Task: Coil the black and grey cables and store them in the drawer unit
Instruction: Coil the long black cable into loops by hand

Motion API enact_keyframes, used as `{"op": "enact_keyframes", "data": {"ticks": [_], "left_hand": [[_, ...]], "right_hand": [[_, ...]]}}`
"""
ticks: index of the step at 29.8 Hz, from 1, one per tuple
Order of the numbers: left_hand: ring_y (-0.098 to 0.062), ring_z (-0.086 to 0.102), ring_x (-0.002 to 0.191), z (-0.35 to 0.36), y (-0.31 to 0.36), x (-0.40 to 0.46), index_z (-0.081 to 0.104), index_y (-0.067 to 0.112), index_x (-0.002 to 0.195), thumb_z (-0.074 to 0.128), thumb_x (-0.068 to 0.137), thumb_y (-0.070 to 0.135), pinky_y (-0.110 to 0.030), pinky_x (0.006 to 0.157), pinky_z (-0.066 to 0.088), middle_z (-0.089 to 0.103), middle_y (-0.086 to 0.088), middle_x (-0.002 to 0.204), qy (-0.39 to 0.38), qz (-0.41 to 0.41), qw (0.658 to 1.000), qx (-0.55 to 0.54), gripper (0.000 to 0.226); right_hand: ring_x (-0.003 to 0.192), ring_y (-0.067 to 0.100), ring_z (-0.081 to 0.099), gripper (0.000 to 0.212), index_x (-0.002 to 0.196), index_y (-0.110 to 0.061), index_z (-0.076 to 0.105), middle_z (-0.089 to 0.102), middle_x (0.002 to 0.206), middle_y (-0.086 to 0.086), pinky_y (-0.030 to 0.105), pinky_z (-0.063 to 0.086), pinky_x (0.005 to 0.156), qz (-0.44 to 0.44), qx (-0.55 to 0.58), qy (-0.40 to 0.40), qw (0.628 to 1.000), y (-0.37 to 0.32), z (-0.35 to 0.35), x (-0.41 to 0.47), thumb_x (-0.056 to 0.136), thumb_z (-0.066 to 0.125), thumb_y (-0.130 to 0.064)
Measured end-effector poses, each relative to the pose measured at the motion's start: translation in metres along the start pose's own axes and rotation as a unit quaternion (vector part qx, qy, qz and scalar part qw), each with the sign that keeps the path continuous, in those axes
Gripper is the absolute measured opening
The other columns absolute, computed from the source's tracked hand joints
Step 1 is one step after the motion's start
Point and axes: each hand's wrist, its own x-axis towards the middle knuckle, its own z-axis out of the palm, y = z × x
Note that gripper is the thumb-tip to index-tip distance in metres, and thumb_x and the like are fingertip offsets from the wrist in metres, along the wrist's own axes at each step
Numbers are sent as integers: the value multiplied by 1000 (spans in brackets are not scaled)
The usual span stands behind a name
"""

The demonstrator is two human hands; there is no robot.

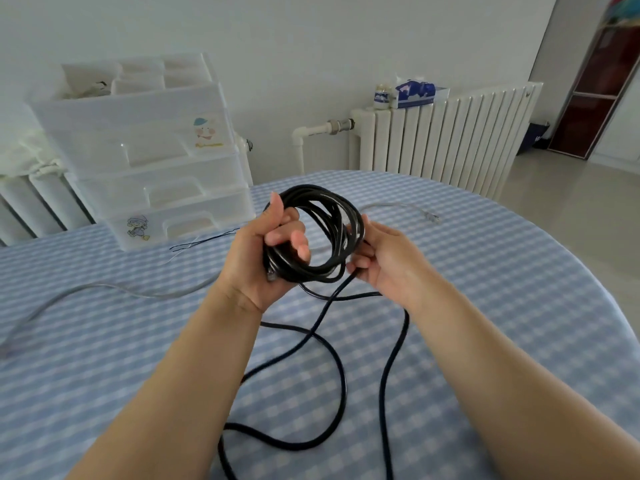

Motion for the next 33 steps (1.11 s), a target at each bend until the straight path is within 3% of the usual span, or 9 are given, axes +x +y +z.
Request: {"op": "enact_keyframes", "data": {"ticks": [5, 8, 11, 13, 16, 19, 21, 26, 33], "left_hand": [[-4, 39, 29, -5, 7, 2, 40, 17, 70, 49, 90, 29, -15, 36, 40, 37, 8, 37, -21, 40, 993, -107, 25], [-4, 36, 28, -7, 9, 4, 39, 16, 65, 48, 93, 26, -15, 34, 34, 35, 9, 36, 27, 81, 982, -167, 31], [-5, 33, 28, -8, 10, 5, 40, 15, 51, 45, 97, 25, -15, 34, 32, 31, 10, 37, 93, 139, 967, -193, 47], [-5, 32, 30, -9, 15, 5, 37, 16, 52, 44, 98, 23, -16, 34, 32, 31, 10, 39, 134, 176, 953, -205, 47], [-6, 31, 32, -12, 18, 5, 35, 17, 57, 44, 98, 23, -17, 36, 33, 31, 9, 41, 185, 207, 939, -201, 43], [-6, 30, 33, -11, 14, 5, 35, 17, 57, 44, 99, 24, -17, 38, 32, 30, 9, 43, 221, 219, 936, -165, 43], [-7, 30, 35, -8, 9, 5, 36, 17, 58, 45, 99, 25, -18, 39, 32, 30, 8, 44, 239, 226, 936, -125, 43], [-10, 27, 40, -4, 4, 5, 36, 19, 63, 47, 99, 35, -21, 43, 33, 29, 7, 48, 273, 251, 929, -6, 41], [-10, 31, 39, -3, -8, 7, 40, 18, 71, 48, 98, 41, -22, 44, 37, 32, 6, 47, 316, 245, 913, 81, 37]], "right_hand": [[37, 10, 34, 38, 82, -12, 50, 30, 45, -5, 24, 45, 44, 49, 17, 36, 998, 18, 22, -3, 103, 35, -41], [39, 11, 38, 29, 99, -13, 46, 38, 49, -4, 22, 39, 40, 6, -171, 74, 982, 26, 30, -4, 104, 30, -36], [49, 17, 48, 18, 116, -20, 35, 53, 67, 4, 28, 36, 45, -65, -417, 78, 903, 31, 33, -14, 103, 28, -31], [66, 26, 59, 16, 119, -19, 33, 61, 80, 11, 29, 36, 53, -96, -556, 43, 825, 34, 34, -22, 103, 31, -23], [77, 28, 55, 38, 132, -15, 32, 59, 96, 8, 33, 33, 55, -126, -683, 16, 719, 41, 37, -26, 96, 38, -6], [64, 20, 48, 69, 148, -19, 16, 52, 79, 2, 31, 32, 48, -117, -729, -21, 674, 45, 40, -29, 88, 43, 2], [62, 18, 46, 73, 151, -20, 11, 47, 71, -1, 30, 30, 46, -129, -745, -30, 653, 44, 40, -29, 89, 44, 0], [57, 16, 44, 50, 141, -20, 29, 46, 66, -2, 30, 26, 44, -185, -756, -29, 628, 39, 42, -32, 94, 41, -6], [56, 15, 40, 21, 114, -11, 45, 42, 67, 0, 30, 26, 44, -165, -799, -102, 569, 32, 39, -37, 94, 43, -6]]}}
